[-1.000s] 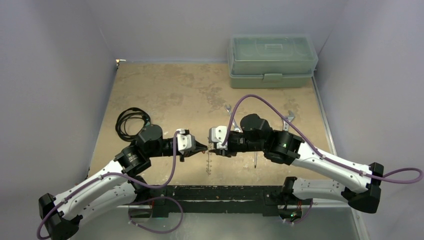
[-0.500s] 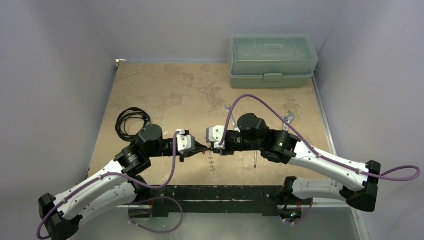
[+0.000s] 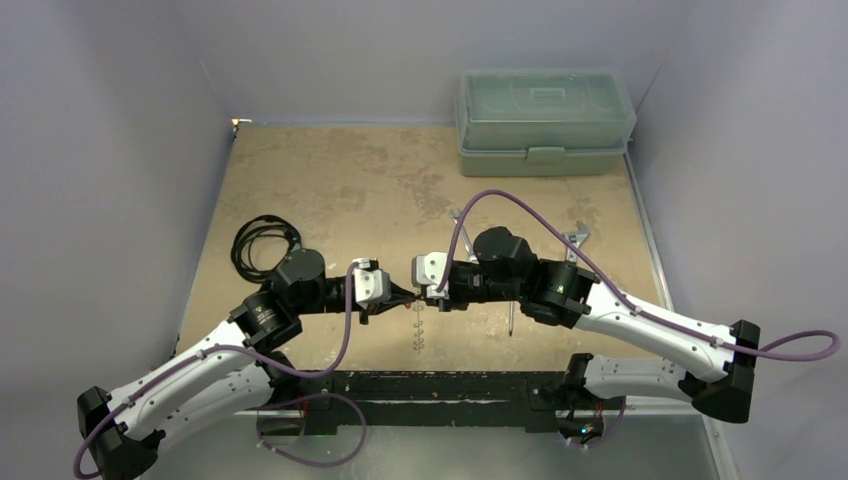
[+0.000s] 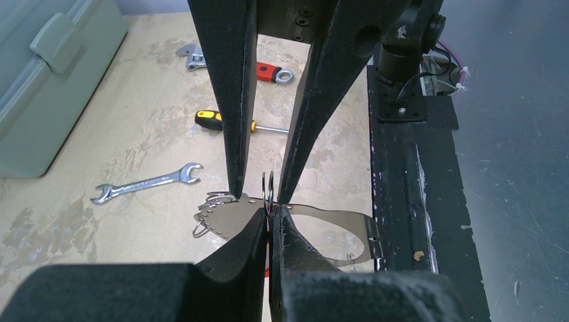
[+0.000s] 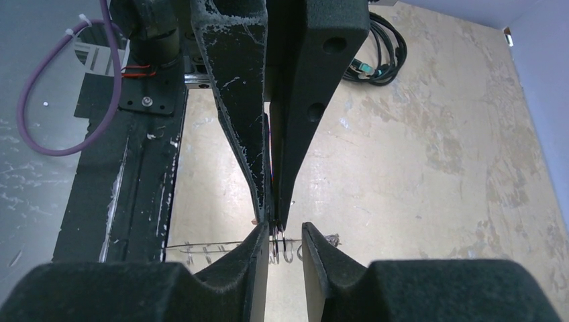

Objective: Put the keys on the keyring

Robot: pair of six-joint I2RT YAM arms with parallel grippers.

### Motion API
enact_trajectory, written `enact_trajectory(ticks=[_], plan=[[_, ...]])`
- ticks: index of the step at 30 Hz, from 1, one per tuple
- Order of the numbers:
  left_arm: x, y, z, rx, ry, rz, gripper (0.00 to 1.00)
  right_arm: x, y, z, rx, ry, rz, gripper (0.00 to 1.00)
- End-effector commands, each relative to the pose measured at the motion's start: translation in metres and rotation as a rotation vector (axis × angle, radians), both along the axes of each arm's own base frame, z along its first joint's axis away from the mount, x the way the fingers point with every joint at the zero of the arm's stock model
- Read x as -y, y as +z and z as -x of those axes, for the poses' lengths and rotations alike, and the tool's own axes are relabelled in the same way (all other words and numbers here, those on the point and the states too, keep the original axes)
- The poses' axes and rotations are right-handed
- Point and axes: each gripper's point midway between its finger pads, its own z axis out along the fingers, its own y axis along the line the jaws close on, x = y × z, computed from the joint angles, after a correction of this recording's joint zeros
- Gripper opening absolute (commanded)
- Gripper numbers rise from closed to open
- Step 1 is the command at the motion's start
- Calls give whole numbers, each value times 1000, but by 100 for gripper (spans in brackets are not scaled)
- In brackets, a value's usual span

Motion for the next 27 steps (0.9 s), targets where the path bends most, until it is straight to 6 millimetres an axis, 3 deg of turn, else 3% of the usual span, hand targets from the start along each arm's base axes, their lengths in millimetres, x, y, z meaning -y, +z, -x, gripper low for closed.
enact_trajectory(ticks=[1, 6, 13, 17, 20, 21, 25, 27], plan=[[3, 34, -1, 68, -14, 76, 0, -4, 1, -2, 14, 5, -10, 28], [3, 35, -1, 70, -16, 76, 0, -5, 0, -1, 14, 10, -11, 28], [2, 36, -1, 73, -15, 81, 0, -6, -1, -5, 28, -4, -13, 0], [2, 38, 2, 76, -24, 89, 0, -5, -7, -6, 31, -10, -7, 0], [1, 42, 4, 87, -31, 102, 0, -5, 0, -6, 44, -13, -49, 0], [0, 44, 5, 94, -30, 108, 3, -5, 5, -6, 52, -14, -72, 0], [-5, 52, 6, 132, -12, 137, 41, -2, 30, -2, 82, -11, -179, 0], [-8, 61, 6, 163, 0, 174, 49, -2, 44, 0, 103, -9, -243, 0]])
